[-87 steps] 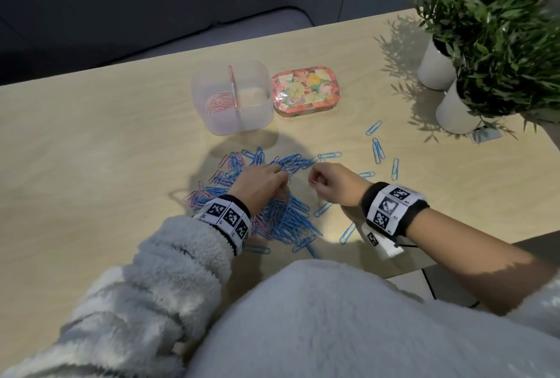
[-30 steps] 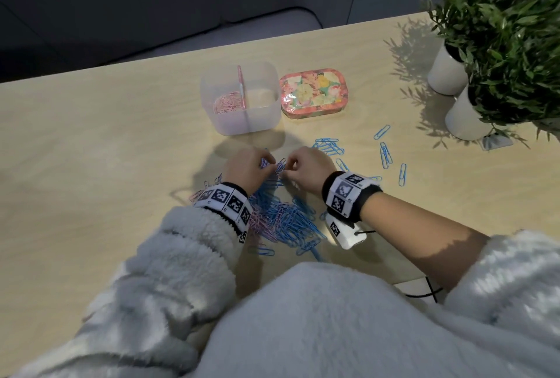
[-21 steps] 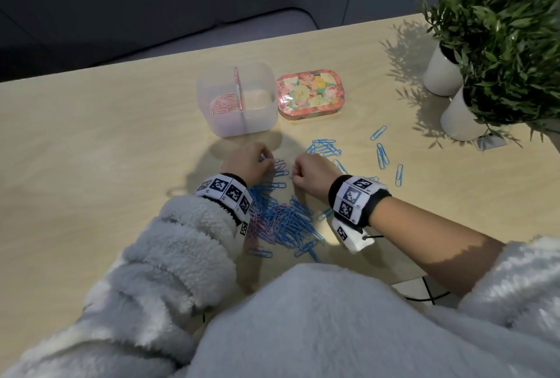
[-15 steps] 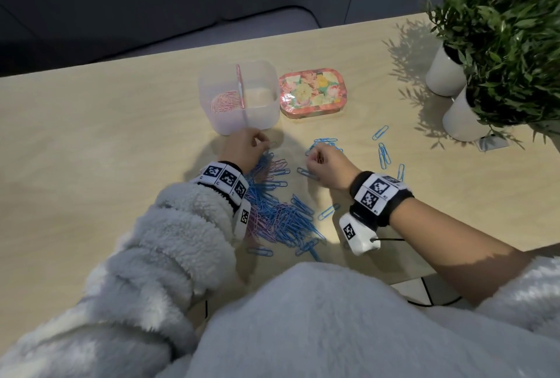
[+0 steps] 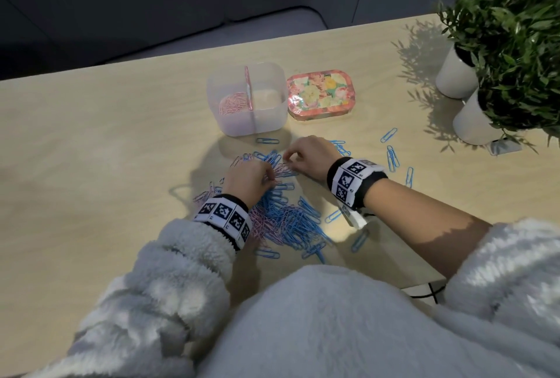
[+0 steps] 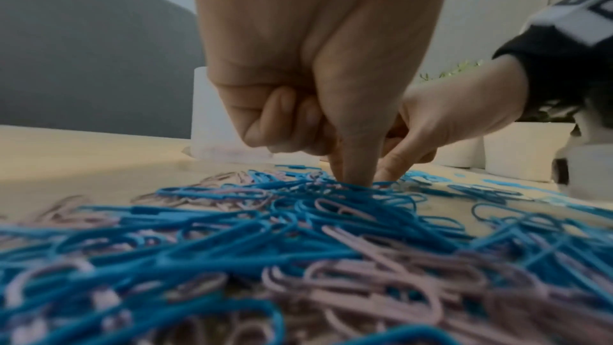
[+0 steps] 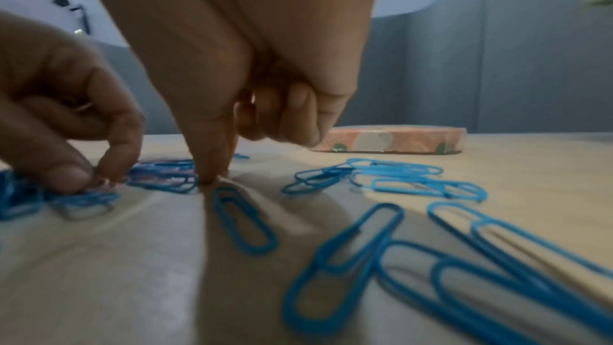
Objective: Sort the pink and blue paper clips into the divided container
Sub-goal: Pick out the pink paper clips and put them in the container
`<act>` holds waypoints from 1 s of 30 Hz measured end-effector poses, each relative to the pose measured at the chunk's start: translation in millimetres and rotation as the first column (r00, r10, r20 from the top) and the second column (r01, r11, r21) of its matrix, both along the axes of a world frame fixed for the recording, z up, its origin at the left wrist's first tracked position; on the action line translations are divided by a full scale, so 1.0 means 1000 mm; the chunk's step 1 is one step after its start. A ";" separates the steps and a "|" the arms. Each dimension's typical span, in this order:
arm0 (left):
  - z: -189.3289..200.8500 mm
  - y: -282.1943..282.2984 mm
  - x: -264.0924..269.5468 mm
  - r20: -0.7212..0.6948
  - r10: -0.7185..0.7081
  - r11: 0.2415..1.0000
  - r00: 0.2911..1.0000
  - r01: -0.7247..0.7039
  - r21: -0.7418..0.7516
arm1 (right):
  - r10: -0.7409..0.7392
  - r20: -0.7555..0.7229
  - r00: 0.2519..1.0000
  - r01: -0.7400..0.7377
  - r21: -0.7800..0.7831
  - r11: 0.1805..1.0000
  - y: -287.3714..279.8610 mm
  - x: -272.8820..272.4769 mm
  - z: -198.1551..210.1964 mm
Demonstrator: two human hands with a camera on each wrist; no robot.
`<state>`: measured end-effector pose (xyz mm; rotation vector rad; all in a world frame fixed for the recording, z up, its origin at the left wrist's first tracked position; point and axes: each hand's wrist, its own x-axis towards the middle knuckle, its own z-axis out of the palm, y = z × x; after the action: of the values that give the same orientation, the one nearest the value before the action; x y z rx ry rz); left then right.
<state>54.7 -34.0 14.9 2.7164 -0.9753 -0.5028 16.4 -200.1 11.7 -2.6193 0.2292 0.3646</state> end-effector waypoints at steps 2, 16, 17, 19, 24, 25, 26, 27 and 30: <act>-0.002 0.002 -0.002 -0.019 0.000 1.000 1.000 0.000 -0.015 | 0.042 0.013 0.999 -0.042 -0.050 0.998 0.003 -0.003 0.000; -0.003 0.020 0.020 -0.445 0.171 0.903 0.879 -0.321 -0.286 | 0.035 -0.067 0.997 -0.036 -0.006 0.999 -0.025 -0.032 -0.009; -0.003 0.021 0.022 -0.494 0.194 0.865 0.848 -0.385 -0.321 | 0.030 -0.054 0.998 -0.031 -0.013 0.999 -0.028 -0.032 -0.008; -0.002 0.021 0.027 -0.590 0.219 0.796 0.777 -0.492 -0.352 | 0.037 -0.049 0.998 -0.039 -0.030 0.999 -0.031 -0.033 -0.007; 0.002 0.012 0.033 -0.750 0.166 0.742 0.640 -0.582 -0.333 | 0.054 -0.094 0.994 -0.058 -0.037 0.998 -0.027 -0.035 -0.009; 0.004 0.010 0.033 -0.769 0.173 0.739 0.616 -0.598 -0.312 | 0.058 -0.103 0.993 -0.061 -0.030 0.998 -0.026 -0.036 -0.010; 0.005 0.007 0.033 -0.782 0.182 0.739 0.597 -0.607 -0.292 | 0.058 -0.124 0.991 -0.062 -0.026 0.998 -0.025 -0.038 -0.010; 0.006 0.005 0.032 -0.790 0.184 0.743 0.585 -0.609 -0.278 | 0.063 -0.133 0.989 -0.066 -0.021 0.998 -0.025 -0.039 -0.011; 0.007 0.004 0.028 -0.766 0.162 0.797 0.622 -0.540 -0.269 | -0.003 -0.134 0.991 0.013 0.076 0.997 -0.026 -0.039 -0.014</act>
<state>82.6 -30.0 22.1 1.8889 -0.2466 -0.9756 -23.0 -225.6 -2.5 -2.5204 0.2656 0.5371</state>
